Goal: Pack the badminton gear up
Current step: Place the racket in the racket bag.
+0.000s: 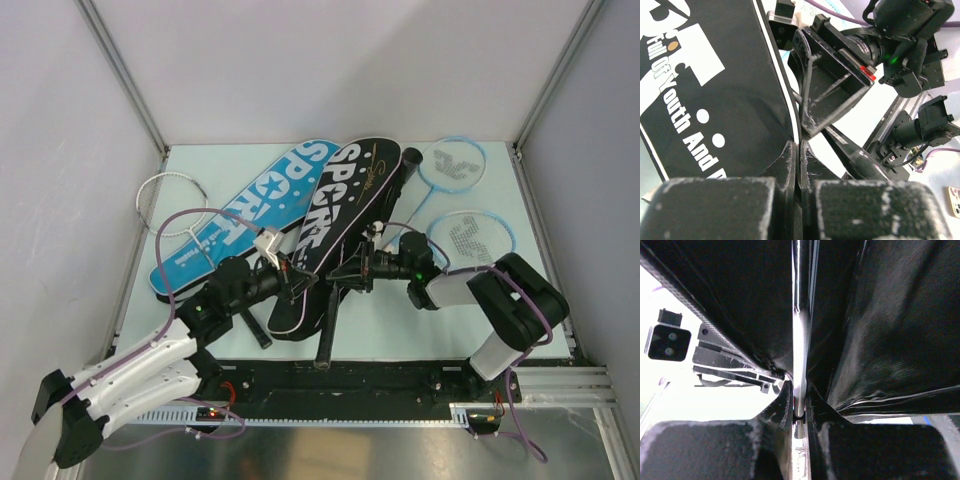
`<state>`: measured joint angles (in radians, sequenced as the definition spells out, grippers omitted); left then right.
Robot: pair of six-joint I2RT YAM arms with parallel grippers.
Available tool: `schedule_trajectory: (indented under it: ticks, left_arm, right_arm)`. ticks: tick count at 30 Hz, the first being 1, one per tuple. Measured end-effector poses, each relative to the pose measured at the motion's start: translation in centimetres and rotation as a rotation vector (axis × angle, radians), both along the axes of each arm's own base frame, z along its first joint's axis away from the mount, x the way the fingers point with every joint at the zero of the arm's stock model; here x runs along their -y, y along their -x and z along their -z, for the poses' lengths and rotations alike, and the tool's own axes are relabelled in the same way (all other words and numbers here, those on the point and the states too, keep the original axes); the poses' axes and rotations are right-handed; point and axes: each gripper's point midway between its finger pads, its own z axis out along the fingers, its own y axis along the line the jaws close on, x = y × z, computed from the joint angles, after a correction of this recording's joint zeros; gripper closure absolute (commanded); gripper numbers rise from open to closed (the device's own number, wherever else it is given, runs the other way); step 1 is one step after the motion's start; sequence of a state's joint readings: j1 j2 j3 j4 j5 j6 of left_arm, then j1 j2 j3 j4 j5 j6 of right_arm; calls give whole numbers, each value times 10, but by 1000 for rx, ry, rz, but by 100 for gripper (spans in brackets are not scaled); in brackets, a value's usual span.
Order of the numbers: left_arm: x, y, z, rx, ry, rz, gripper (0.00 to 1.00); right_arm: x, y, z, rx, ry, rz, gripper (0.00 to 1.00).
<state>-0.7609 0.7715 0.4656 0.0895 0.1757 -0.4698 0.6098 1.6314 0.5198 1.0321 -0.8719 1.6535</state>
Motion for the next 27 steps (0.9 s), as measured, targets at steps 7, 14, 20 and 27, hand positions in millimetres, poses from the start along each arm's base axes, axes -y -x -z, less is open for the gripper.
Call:
schedule_trajectory:
  ticks: [7,14,20,27]
  left_arm:
    - [3,5,-2,-31,27,20,100]
    - [6,14,-13,-62,88,39,100]
    - [5,14,-20,-73,123,28,100]
    - [2,8,-21,-94,142,-18,100]
  right_arm:
    - [14,-44,21,44,113,156,100]
    - [5,-82,10,82,165,280,100]
    - [-1,-94,14,78,191,336,100]
    - [-15,-106,34,56,230,348,84]
